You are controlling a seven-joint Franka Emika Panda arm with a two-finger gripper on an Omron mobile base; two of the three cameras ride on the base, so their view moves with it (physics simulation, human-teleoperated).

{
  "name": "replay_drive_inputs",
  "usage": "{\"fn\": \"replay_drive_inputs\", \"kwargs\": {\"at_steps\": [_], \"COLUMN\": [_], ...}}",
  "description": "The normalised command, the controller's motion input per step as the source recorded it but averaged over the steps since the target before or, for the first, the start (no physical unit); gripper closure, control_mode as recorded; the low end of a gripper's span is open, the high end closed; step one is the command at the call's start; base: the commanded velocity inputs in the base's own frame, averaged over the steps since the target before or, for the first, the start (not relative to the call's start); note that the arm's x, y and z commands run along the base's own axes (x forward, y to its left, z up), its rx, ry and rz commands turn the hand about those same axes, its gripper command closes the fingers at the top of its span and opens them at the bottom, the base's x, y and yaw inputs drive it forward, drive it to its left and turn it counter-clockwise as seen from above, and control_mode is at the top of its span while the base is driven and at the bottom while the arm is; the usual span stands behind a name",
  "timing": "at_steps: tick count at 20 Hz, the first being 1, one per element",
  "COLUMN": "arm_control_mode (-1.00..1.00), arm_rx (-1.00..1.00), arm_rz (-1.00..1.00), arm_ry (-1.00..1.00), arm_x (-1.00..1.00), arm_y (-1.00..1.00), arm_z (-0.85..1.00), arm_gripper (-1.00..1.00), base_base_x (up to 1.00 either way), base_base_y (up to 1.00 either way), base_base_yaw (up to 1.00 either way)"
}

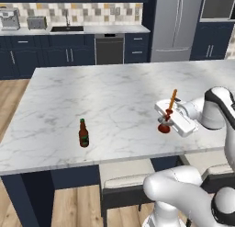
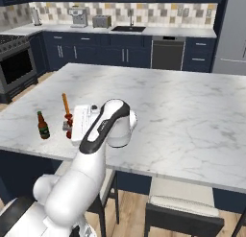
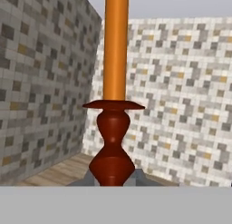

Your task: Get the candle and the beer from the cabinet and move them to the dining counter.

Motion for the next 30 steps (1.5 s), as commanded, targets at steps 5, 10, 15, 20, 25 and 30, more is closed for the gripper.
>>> {"fn": "replay_drive_inputs", "kwargs": {"at_steps": [5, 10, 15, 20, 25, 30], "arm_control_mode": [-1.0, -1.0, -1.0, -1.0, -1.0, -1.0], "arm_rx": [0.0, 0.01, 0.01, 0.0, 0.0, 0.0], "arm_rz": [0.0, 0.0, -0.01, -0.05, -0.04, -0.02], "arm_ry": [-0.02, -0.02, -0.01, -0.04, -0.08, -0.11], "arm_x": [0.79, 0.66, 0.43, 0.28, 0.25, 0.33], "arm_y": [0.07, 0.19, 0.25, 0.27, 0.22, 0.13], "arm_z": [-0.6, -0.62, -0.57, -0.46, -0.31, -0.19], "arm_gripper": [1.0, 1.0, 1.0, 1.0, 1.0, 1.0], "base_base_x": [0.0, 0.0, 0.0, 0.0, 0.0, 0.0], "base_base_y": [0.0, 0.0, 0.0, 0.0, 0.0, 0.0], "base_base_yaw": [0.0, 0.0, 0.0, 0.0, 0.0, 0.0]}}
